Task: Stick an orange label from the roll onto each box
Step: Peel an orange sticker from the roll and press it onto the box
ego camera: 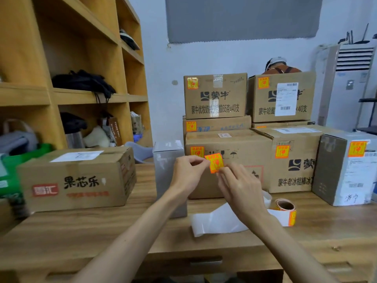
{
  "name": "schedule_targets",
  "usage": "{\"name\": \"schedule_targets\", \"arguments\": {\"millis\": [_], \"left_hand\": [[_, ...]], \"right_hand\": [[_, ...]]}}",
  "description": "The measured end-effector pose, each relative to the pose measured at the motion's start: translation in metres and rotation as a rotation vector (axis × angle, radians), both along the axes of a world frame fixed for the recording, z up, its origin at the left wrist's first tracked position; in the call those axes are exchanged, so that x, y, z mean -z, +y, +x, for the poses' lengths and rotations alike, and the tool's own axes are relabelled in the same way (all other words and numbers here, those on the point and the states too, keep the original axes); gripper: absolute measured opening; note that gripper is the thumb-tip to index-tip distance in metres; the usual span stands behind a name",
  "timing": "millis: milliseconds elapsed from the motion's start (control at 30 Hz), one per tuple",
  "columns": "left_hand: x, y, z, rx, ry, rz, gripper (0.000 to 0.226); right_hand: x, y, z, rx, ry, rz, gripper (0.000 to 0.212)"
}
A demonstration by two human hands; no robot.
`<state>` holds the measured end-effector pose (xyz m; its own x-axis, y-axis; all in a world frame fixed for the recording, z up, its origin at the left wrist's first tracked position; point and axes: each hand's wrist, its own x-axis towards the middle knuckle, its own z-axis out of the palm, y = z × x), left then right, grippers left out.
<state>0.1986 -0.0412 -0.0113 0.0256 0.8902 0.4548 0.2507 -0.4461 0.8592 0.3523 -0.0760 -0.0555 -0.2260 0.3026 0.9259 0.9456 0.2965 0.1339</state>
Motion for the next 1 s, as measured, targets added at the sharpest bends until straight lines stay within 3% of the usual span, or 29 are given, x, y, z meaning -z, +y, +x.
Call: {"name": "schedule_targets", "arguments": {"millis": [67,233,333,600,833,1000], "left_hand": [[-0.004,0.003,-0.014,-0.009,-0.024,0.01,0.009],[-0.015,0.001,-0.053,0.048,0.029,0.065,0.008],[-0.018,-0.002,-0.076,0.066,0.047,0.089,0.009],[-0.01,0.007,-0.121,-0.031,0.175,0.192,0.007],[-0.009,0.013,-0.136,0.004,0.216,0.228,0.008],[-0.002,0.021,-0.142,-0.015,0.224,0.241,0.007]], "right_hand": [[-0.006,-0.001,-0.005,-0.073,0.081,-0.045,0.013],[-0.026,0.013,-0.015,-0.381,0.598,-0.327,0.013],[-0.04,0.026,-0.025,-0.574,0.762,-0.496,0.011],[-0.048,0.051,-0.071,-0.727,0.786,-0.679,0.011],[-0.036,0.064,-0.089,-0.723,0.837,-0.603,0.012],[-0.034,0.068,-0.091,-0.702,0.763,-0.567,0.018]]}}
